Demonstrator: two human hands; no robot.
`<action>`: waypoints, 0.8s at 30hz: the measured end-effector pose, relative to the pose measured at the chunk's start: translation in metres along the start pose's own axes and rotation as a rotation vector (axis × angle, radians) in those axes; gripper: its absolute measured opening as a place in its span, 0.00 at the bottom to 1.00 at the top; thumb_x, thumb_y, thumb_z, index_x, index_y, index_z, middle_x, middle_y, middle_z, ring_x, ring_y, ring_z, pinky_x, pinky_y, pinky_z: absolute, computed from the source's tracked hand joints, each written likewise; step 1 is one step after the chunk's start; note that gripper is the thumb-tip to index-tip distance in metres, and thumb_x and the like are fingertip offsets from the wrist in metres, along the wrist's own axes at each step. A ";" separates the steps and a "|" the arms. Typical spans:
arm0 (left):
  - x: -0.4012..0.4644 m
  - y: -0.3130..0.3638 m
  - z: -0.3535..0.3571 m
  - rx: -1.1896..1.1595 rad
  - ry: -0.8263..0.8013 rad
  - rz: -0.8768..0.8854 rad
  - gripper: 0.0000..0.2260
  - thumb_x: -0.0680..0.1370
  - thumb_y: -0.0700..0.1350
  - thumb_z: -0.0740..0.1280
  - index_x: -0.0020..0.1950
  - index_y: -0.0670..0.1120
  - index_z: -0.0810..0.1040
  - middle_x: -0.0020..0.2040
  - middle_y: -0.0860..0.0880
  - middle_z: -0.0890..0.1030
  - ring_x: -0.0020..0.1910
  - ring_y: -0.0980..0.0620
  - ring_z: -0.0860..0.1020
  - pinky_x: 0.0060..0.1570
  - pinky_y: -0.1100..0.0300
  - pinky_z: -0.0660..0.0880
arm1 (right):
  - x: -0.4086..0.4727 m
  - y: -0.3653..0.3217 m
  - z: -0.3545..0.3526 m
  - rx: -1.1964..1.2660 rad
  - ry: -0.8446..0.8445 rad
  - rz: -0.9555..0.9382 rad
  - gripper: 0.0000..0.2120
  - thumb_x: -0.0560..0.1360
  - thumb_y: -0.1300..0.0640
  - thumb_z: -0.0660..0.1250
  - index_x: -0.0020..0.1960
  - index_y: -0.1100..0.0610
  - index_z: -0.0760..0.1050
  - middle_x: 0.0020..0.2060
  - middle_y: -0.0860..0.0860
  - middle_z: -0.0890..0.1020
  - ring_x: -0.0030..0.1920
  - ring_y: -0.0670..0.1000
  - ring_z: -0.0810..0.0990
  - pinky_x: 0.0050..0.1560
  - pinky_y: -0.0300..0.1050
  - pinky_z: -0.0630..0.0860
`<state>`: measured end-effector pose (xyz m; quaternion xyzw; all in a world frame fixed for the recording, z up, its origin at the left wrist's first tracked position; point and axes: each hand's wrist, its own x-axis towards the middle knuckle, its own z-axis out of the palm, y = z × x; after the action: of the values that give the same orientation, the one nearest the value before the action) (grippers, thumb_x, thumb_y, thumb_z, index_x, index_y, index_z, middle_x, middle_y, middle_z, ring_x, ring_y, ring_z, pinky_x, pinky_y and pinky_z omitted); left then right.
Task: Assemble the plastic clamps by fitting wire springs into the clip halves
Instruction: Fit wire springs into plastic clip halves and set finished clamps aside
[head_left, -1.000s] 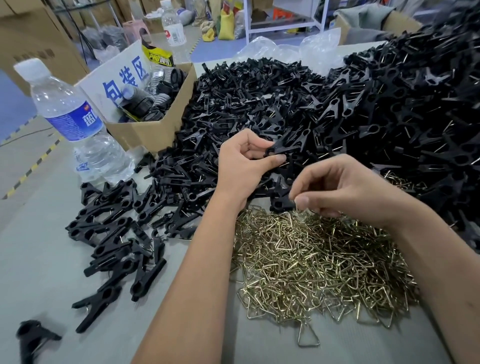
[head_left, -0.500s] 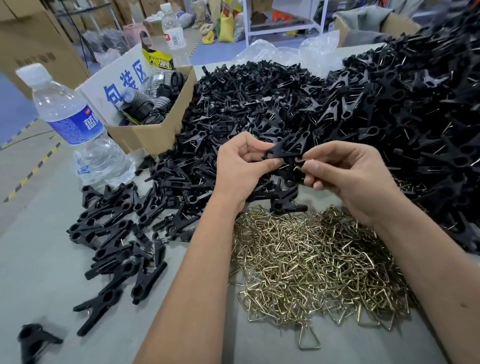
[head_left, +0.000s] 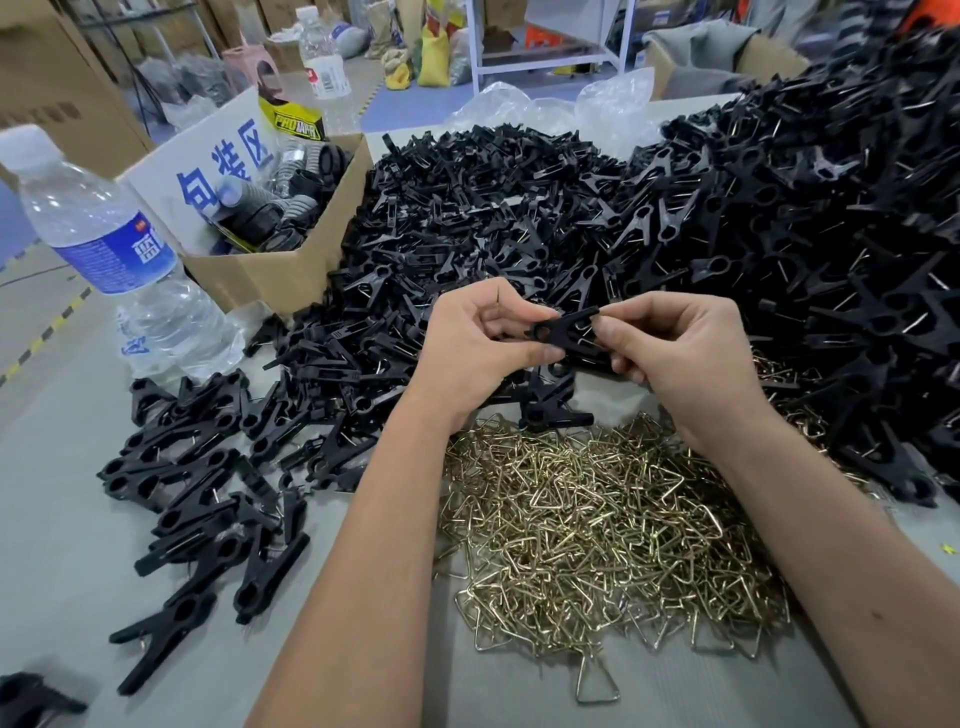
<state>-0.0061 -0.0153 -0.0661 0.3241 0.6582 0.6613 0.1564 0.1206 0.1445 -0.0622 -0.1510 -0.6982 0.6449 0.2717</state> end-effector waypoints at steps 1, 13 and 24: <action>0.000 0.000 0.000 0.007 -0.004 -0.002 0.15 0.65 0.27 0.81 0.45 0.39 0.81 0.47 0.43 0.88 0.48 0.45 0.86 0.48 0.54 0.83 | 0.000 0.000 0.000 -0.009 0.001 -0.005 0.07 0.74 0.64 0.78 0.42 0.53 0.87 0.32 0.55 0.85 0.29 0.47 0.79 0.29 0.35 0.75; -0.001 0.004 0.003 0.086 -0.026 -0.021 0.16 0.63 0.30 0.83 0.43 0.44 0.83 0.45 0.43 0.87 0.44 0.45 0.84 0.51 0.47 0.84 | -0.004 0.003 0.002 -0.015 0.033 -0.016 0.06 0.72 0.62 0.80 0.41 0.55 0.84 0.32 0.55 0.85 0.29 0.48 0.80 0.27 0.37 0.75; -0.006 0.008 0.007 -0.100 -0.094 0.044 0.14 0.61 0.37 0.83 0.43 0.46 0.84 0.46 0.37 0.85 0.46 0.43 0.81 0.50 0.48 0.82 | -0.003 -0.004 -0.009 0.521 -0.488 0.433 0.18 0.73 0.47 0.72 0.61 0.50 0.85 0.37 0.52 0.82 0.31 0.44 0.80 0.25 0.31 0.76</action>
<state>0.0043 -0.0137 -0.0606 0.3610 0.6088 0.6808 0.1885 0.1289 0.1498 -0.0583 -0.0636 -0.5076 0.8591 -0.0145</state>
